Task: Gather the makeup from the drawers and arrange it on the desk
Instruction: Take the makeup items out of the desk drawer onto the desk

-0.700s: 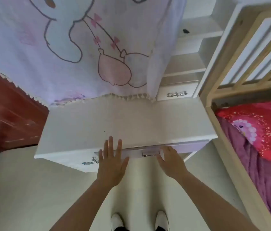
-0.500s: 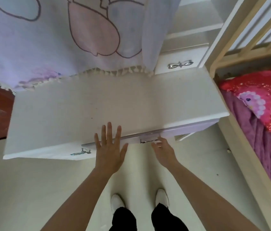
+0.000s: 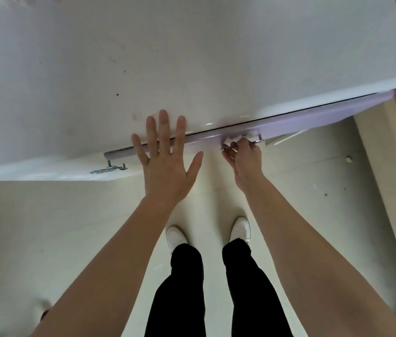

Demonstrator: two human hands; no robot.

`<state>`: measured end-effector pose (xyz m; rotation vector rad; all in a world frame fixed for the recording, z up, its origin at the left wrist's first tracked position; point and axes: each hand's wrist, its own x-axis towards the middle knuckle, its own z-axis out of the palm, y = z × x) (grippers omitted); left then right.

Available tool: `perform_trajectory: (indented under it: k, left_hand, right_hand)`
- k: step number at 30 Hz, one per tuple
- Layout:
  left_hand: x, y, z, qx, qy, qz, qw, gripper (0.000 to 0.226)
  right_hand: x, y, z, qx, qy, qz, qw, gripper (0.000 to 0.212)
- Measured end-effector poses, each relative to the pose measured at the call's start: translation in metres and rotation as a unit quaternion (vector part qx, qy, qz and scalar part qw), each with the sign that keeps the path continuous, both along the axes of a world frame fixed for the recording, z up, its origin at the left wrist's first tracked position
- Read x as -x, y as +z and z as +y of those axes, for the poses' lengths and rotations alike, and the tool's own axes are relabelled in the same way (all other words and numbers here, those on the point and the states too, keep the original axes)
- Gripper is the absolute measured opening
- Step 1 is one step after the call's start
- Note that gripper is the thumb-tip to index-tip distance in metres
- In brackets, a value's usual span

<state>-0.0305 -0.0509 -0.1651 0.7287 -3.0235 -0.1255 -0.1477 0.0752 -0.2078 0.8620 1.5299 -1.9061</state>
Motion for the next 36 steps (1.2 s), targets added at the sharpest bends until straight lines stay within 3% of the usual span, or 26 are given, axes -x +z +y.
perform_trajectory:
  k: [6,9,11,15,17,36]
  left_hand:
    - [-0.001,0.003,-0.001,-0.003,-0.020,-0.004,1.000,0.119]
    - [-0.002,0.007,-0.001,-0.009,-0.020,-0.001,1.000,0.124]
    - [-0.010,0.005,0.004,-0.005,-0.035,0.016,0.999,0.113]
    - [-0.041,-0.021,0.023,0.020,-0.075,0.054,0.995,0.052]
    - [-0.047,-0.028,0.030,0.015,-0.059,0.074,0.995,0.040]
    - [-0.102,-0.033,0.082,-0.005,-0.082,0.056,0.995,0.039]
  right_hand:
    - [-0.031,-0.003,0.029,-0.039,0.005,-0.023,0.999,0.016]
    - [-0.043,-0.005,0.046,-0.040,0.004,-0.036,0.999,0.015]
    - [-0.046,-0.004,0.052,-0.031,0.010,-0.039,0.999,0.017]
    - [-0.050,-0.004,0.057,-0.021,0.022,-0.041,0.999,0.019]
    - [-0.053,-0.002,0.060,-0.017,0.019,-0.045,0.999,0.016]
    - [-0.096,-0.015,0.115,-0.044,0.043,-0.086,0.994,0.029]
